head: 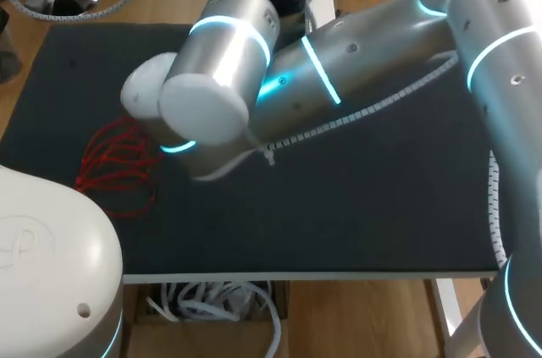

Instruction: Grab the tape and strap the tape.

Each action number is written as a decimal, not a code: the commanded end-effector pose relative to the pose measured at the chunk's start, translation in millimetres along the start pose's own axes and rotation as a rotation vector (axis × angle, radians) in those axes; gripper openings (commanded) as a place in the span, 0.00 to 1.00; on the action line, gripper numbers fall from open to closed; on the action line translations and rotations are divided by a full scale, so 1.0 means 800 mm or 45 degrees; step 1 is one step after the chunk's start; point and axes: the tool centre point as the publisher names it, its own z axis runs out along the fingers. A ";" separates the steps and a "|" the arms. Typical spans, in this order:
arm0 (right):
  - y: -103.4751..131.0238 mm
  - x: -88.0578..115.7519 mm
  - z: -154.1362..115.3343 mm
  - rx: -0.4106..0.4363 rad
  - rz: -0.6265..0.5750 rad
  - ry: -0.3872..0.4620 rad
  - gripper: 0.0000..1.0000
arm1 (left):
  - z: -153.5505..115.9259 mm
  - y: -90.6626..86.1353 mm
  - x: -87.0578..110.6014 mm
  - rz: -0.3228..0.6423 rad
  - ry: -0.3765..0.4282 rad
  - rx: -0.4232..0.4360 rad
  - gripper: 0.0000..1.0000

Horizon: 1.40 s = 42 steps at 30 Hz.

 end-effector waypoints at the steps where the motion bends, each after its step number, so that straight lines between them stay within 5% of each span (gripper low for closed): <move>1: -0.034 -0.008 0.013 -0.087 0.000 0.009 1.00 | 0.000 -0.001 0.000 -0.001 0.001 -0.006 0.00; 17: -0.066 -0.011 0.021 -0.107 -0.010 -0.017 1.00 | 0.000 -0.001 0.000 -0.001 0.001 -0.006 0.00; 29: -0.066 -0.011 0.021 -0.107 -0.010 -0.017 1.00 | -0.009 0.136 0.098 -0.618 0.157 -0.360 0.00; 34: -0.066 -0.011 0.021 -0.107 -0.010 -0.017 1.00 | -0.003 0.195 0.130 -0.762 0.158 -0.345 0.00; 42: -0.066 -0.011 0.021 -0.107 -0.010 -0.017 1.00 | 0.011 0.275 0.147 -0.845 0.226 -0.413 0.00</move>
